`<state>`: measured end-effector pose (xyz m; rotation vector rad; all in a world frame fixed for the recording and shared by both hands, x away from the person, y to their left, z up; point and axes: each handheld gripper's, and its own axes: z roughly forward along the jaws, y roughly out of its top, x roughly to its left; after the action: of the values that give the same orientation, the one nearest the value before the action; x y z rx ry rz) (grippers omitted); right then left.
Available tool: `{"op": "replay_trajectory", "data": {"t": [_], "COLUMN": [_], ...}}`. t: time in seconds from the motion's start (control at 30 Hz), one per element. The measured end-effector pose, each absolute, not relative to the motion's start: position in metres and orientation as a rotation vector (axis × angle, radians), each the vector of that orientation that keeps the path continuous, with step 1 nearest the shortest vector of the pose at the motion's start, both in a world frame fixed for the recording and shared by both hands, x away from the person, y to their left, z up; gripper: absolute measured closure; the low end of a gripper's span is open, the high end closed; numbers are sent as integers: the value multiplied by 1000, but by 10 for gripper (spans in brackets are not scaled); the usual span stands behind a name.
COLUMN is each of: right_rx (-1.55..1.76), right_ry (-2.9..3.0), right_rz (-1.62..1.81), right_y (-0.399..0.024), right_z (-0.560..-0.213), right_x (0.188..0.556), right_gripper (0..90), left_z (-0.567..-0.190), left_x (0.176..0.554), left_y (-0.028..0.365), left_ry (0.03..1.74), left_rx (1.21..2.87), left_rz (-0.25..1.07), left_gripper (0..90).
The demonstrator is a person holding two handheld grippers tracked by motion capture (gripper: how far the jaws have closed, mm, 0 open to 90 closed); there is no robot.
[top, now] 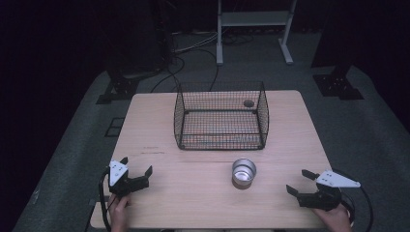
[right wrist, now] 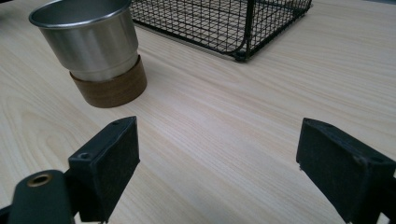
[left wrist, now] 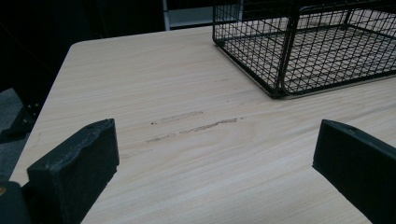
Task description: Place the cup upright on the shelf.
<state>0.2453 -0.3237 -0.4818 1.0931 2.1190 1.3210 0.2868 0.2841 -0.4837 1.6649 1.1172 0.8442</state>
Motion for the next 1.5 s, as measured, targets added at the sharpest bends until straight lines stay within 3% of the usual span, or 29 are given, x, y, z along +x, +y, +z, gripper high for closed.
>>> {"op": "replay_trajectory", "data": {"t": [1.5], "right_rx": [858], "right_ry": [2342], "right_rz": [1297], "right_y": [-241], "right_z": [-453], "right_x": [254], "right_gripper": [95], "left_z": [-484], "left_x": [286], "left_y": [283], "left_ry": [1102], "left_rx": [1678], "left_rz": [845], "left_gripper": [0]}}
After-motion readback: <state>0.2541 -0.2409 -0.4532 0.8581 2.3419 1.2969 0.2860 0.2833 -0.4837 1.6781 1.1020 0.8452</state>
